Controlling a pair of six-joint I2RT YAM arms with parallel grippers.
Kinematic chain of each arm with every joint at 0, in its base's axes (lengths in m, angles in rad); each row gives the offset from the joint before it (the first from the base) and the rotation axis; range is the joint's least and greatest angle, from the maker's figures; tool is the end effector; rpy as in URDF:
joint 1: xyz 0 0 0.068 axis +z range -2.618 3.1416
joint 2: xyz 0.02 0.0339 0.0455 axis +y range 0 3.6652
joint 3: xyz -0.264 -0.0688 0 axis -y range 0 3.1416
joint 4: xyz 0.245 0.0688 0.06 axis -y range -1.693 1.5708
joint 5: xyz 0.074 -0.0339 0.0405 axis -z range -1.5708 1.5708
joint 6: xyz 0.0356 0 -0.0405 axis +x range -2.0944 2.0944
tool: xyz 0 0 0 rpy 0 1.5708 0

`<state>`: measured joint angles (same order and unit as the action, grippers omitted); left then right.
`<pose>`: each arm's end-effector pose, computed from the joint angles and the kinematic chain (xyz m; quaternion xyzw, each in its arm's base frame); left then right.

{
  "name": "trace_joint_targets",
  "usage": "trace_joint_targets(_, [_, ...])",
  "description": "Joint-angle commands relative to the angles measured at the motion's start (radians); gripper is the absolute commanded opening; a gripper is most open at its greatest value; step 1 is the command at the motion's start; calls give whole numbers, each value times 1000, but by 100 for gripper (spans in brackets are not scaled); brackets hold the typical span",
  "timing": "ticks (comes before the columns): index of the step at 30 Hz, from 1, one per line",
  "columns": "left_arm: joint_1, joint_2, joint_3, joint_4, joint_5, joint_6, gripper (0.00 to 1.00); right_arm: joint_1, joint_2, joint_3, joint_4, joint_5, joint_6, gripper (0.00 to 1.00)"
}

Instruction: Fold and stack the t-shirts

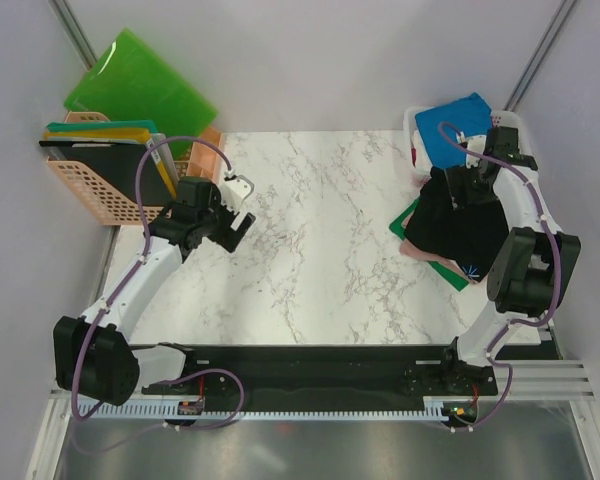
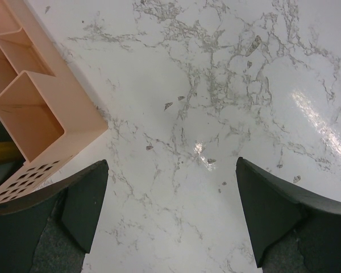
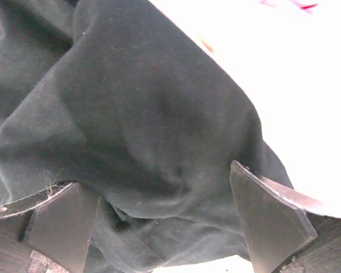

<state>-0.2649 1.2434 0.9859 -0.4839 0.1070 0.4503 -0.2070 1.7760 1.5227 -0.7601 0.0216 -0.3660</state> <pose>0.2576 -0.0738 0.2852 0.3401 0.8486 -0.0115 0.4051 0.3756 -0.0797 0.2756 -0.0734 0.9586 -0.0877 0.2609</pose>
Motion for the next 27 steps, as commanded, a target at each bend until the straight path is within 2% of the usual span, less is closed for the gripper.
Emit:
trace_joint_targets(1, [4,-9,7,8,6,-21,100,-3,-47,-13,24,-95,25,98])
trace_joint_targets(7, [4,17,27,4,14,-24,100,-3,-104,71,-160,-265,-31,98])
trace_joint_targets(13, [4,22,13,1,13,-16,100,-6,-63,269,-649,-489,-145,98])
trace_joint_targets(14, [4,25,11,1,13,-13,100,-21,-66,252,-665,-553,-149,98])
trace_joint_targets(16, [4,34,16,1,13,-15,100,-37,-102,202,-650,-597,-149,98])
trace_joint_targets(18, [6,40,20,1,13,-16,100,-52,-142,101,-584,-568,-78,98])
trace_joint_targets(22, [4,48,17,2,14,-15,100,-66,-303,-134,-308,-407,48,98])
trace_joint_targets(27, [4,68,22,4,31,-15,100,-66,-334,-210,-243,-365,59,98])
